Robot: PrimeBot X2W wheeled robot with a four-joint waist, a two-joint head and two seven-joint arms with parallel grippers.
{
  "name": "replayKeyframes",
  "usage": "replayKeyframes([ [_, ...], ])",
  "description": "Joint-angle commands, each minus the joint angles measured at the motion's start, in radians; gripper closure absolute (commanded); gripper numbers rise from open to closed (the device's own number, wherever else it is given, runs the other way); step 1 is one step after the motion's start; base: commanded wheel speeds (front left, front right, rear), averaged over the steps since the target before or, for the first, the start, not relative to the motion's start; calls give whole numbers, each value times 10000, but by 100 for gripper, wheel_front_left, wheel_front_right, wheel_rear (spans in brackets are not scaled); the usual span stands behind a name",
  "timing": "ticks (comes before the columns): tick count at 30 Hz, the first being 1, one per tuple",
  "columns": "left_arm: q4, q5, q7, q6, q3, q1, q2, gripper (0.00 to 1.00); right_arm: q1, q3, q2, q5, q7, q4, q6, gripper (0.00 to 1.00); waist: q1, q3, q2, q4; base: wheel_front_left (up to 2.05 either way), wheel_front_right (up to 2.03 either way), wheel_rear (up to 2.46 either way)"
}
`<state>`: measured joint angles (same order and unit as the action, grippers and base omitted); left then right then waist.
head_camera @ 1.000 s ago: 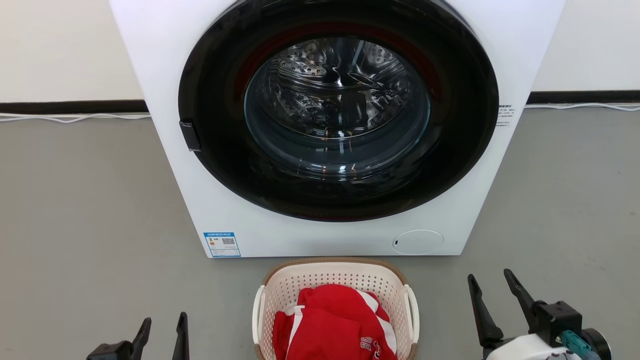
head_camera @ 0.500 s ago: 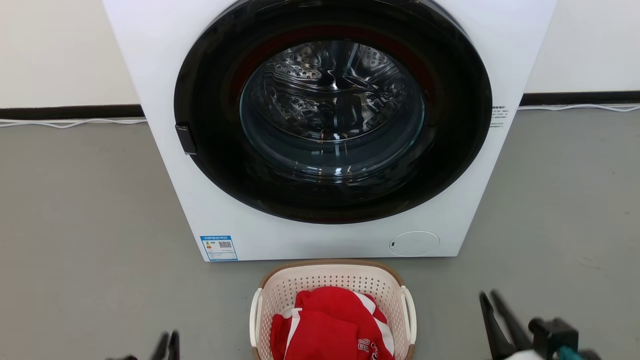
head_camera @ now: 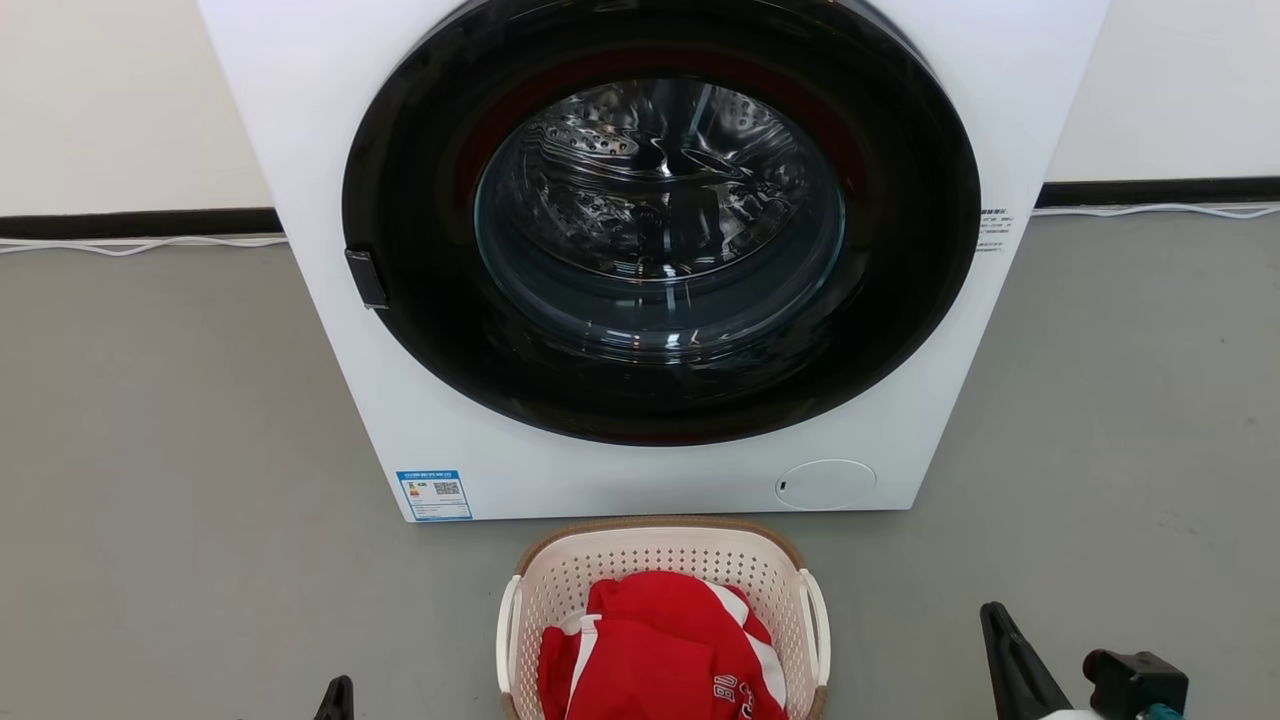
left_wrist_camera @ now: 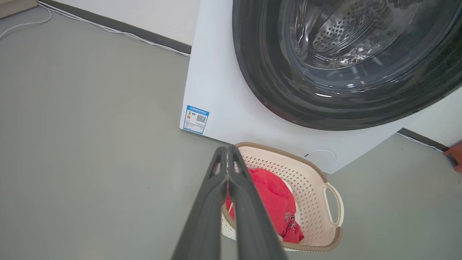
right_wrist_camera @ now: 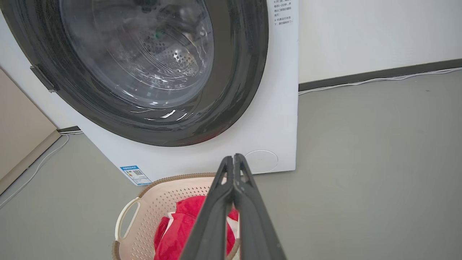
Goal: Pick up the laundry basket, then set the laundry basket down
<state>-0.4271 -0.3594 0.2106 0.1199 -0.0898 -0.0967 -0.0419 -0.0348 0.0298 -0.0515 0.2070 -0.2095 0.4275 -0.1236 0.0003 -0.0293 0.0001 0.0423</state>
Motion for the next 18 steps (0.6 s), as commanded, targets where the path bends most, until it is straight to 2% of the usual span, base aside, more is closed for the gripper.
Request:
replayKeyframes([
  [1,299,-322,-39,13,-45,371,-106,100,391,47,-54,371,93,-332,-9,100,-3,6,-1,-5,0,0,0],
  [18,531,-2103,-495,27,-62,608,-103,100,533,149,-44,2367,538,-562,-18,100,-3,53,-1,-66,0,0,0],
])
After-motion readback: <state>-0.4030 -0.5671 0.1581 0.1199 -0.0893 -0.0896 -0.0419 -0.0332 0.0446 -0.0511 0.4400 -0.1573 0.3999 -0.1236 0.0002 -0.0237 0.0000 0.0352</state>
